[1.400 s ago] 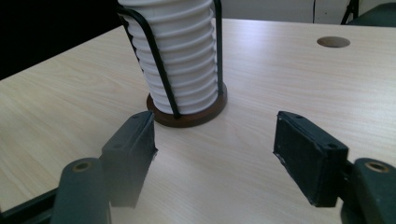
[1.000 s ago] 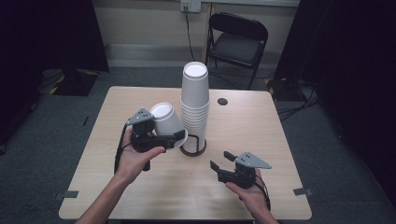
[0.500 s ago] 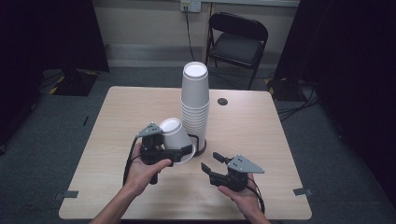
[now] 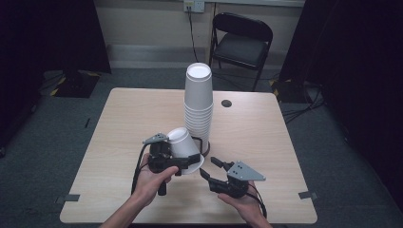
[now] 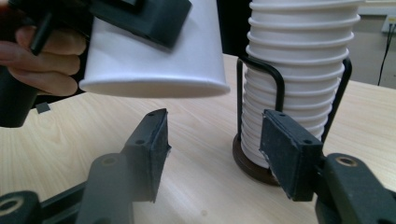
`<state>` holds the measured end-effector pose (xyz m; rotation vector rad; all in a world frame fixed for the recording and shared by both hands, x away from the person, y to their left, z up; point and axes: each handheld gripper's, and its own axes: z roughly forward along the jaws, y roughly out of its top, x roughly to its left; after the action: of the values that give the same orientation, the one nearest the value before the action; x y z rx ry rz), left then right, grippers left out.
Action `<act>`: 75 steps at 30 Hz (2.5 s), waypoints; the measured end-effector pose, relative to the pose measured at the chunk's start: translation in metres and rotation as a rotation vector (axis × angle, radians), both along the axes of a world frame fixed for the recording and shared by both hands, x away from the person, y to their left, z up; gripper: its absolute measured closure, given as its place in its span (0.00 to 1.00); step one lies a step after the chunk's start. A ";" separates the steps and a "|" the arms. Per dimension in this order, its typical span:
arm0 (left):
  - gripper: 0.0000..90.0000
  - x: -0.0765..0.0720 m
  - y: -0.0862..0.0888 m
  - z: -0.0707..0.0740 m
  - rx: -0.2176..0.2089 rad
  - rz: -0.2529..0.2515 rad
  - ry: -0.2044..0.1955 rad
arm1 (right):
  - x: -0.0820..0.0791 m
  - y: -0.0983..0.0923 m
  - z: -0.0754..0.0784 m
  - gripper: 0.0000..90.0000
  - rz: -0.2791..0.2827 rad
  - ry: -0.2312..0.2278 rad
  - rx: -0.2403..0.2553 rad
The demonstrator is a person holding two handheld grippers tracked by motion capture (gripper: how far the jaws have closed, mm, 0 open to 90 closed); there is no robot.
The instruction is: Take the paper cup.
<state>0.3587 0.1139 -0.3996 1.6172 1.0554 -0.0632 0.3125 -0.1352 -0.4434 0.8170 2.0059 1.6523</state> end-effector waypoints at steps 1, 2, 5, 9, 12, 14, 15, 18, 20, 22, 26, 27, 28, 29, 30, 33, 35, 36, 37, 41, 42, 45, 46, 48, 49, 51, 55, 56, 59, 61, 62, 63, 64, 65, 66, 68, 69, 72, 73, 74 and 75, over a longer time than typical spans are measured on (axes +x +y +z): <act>0.16 0.000 0.000 -0.001 -0.008 0.000 0.013 | -0.001 0.000 0.000 0.49 -0.002 -0.017 0.003; 0.16 0.000 0.000 -0.002 -0.023 0.001 0.029 | -0.001 0.001 0.001 0.50 -0.001 -0.021 0.007; 0.16 0.002 0.000 -0.005 -0.055 -0.005 0.068 | -0.001 0.001 0.001 0.51 0.003 -0.036 0.009; 0.16 0.002 0.000 -0.009 -0.096 0.000 0.111 | -0.003 0.002 0.002 0.53 0.011 -0.056 0.011; 0.16 0.004 0.001 -0.012 -0.118 -0.011 0.138 | -0.003 0.003 0.002 0.53 0.013 -0.061 0.011; 0.16 0.005 0.001 -0.014 -0.132 -0.015 0.159 | -0.003 0.003 0.002 0.55 0.009 -0.072 0.006; 0.16 0.005 0.001 -0.014 -0.136 -0.016 0.166 | -0.003 0.003 0.002 0.55 0.011 -0.078 0.006; 0.16 0.004 0.001 -0.013 -0.152 -0.020 0.172 | -0.003 0.005 0.004 0.58 0.016 -0.087 0.012; 0.16 0.004 0.001 -0.012 -0.172 -0.023 0.184 | -0.002 0.007 0.006 0.60 0.014 -0.097 0.015; 0.16 0.003 0.002 -0.011 -0.188 -0.024 0.200 | 0.000 0.009 0.007 0.62 0.012 -0.127 -0.007; 0.16 0.003 0.002 -0.011 -0.195 -0.029 0.204 | 0.006 0.013 0.009 0.65 0.014 -0.148 -0.007; 0.16 0.003 0.002 -0.011 -0.191 -0.034 0.201 | 0.006 0.013 0.009 0.65 0.014 -0.148 -0.007; 0.16 0.003 0.001 -0.011 -0.193 -0.034 0.198 | 0.009 0.016 0.007 0.65 0.012 -0.153 -0.008; 0.16 0.003 0.000 -0.011 -0.193 -0.040 0.196 | 0.010 0.017 0.007 0.65 0.014 -0.150 -0.003; 0.16 0.002 0.000 -0.011 -0.196 -0.042 0.200 | 0.010 0.017 0.007 0.65 0.014 -0.150 -0.003; 0.16 0.001 -0.003 -0.011 -0.199 -0.045 0.203 | 0.013 0.022 0.006 0.67 0.022 -0.159 -0.005; 0.16 0.000 -0.004 -0.011 -0.200 -0.045 0.207 | 0.016 0.025 0.006 0.70 0.017 -0.176 0.001; 0.16 0.000 -0.004 -0.011 -0.200 -0.045 0.207 | 0.016 0.026 0.006 0.72 0.013 -0.180 0.006; 0.16 0.000 -0.004 -0.012 -0.203 -0.049 0.209 | 0.016 0.026 0.006 0.72 0.013 -0.180 0.006; 0.16 -0.001 -0.004 -0.014 -0.208 -0.056 0.233 | 0.020 0.028 0.006 0.75 0.014 -0.182 0.005; 0.16 -0.001 -0.005 -0.016 -0.223 -0.059 0.246 | 0.022 0.029 0.005 0.75 0.010 -0.164 0.020; 0.16 -0.002 -0.007 -0.017 -0.233 -0.064 0.252 | 0.023 0.029 0.004 0.76 0.007 -0.162 0.023; 0.16 -0.002 -0.008 -0.018 -0.228 -0.068 0.247 | 0.023 0.029 0.003 0.78 0.009 -0.164 0.028; 0.15 -0.003 -0.009 -0.018 -0.222 -0.066 0.236 | 0.022 0.030 0.002 0.84 -0.004 -0.181 0.009; 0.15 -0.002 -0.009 -0.018 -0.224 -0.071 0.235 | 0.023 0.029 0.003 0.87 -0.012 -0.195 -0.001; 0.14 -0.002 -0.009 -0.018 -0.232 -0.072 0.230 | 0.022 0.028 0.003 0.89 -0.016 -0.193 -0.005; 0.14 -0.001 -0.009 -0.019 -0.238 -0.079 0.212 | 0.022 0.026 0.002 0.91 -0.017 -0.191 0.000; 0.14 0.000 -0.009 -0.019 -0.241 -0.078 0.209 | 0.022 0.026 0.002 0.92 -0.019 -0.184 0.005; 0.12 0.001 -0.007 -0.019 -0.236 -0.077 0.185 | 0.023 0.025 0.002 0.92 -0.017 -0.179 0.006; 0.12 0.001 -0.007 -0.019 -0.242 -0.071 0.185 | 0.023 0.025 0.002 0.93 -0.014 -0.181 0.005; 0.11 0.001 -0.006 -0.019 -0.246 -0.065 0.182 | 0.022 0.025 0.002 0.94 -0.012 -0.177 0.005; 0.09 0.003 -0.004 -0.019 -0.238 -0.038 0.175 | 0.022 0.024 0.002 0.95 -0.014 -0.177 -0.002; 0.10 0.003 -0.004 -0.019 -0.238 -0.038 0.175 | 0.022 0.024 0.002 0.95 -0.014 -0.177 -0.002; 0.09 0.006 -0.001 -0.021 -0.254 -0.044 0.193 | 0.021 0.023 0.003 0.96 -0.019 -0.175 -0.008; 0.09 0.007 0.000 -0.021 -0.254 -0.045 0.190 | 0.021 0.023 0.003 0.96 -0.019 -0.171 -0.006; 0.09 0.008 0.000 -0.021 -0.248 -0.046 0.187 | 0.019 0.023 0.003 0.96 -0.020 -0.161 -0.018; 0.09 0.008 0.000 -0.021 -0.248 -0.043 0.190 | 0.019 0.023 0.003 0.96 -0.024 -0.153 -0.019; 0.09 0.011 0.002 -0.023 -0.252 -0.036 0.188 | 0.018 0.022 0.003 0.96 -0.025 -0.135 -0.026; 0.09 0.012 0.003 -0.023 -0.250 -0.036 0.188 | 0.018 0.022 0.003 0.96 -0.030 -0.130 -0.031; 0.08 0.013 0.003 -0.024 -0.250 -0.041 0.185 | 0.017 0.022 0.004 0.96 -0.033 -0.125 -0.038; 0.08 0.014 0.004 -0.024 -0.252 -0.043 0.181 | 0.017 0.021 0.004 0.96 -0.029 -0.122 -0.043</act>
<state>0.3725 0.1176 -0.4240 1.4242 1.1025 -0.3636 0.3294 -0.1138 -0.4398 0.7097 1.9304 1.5976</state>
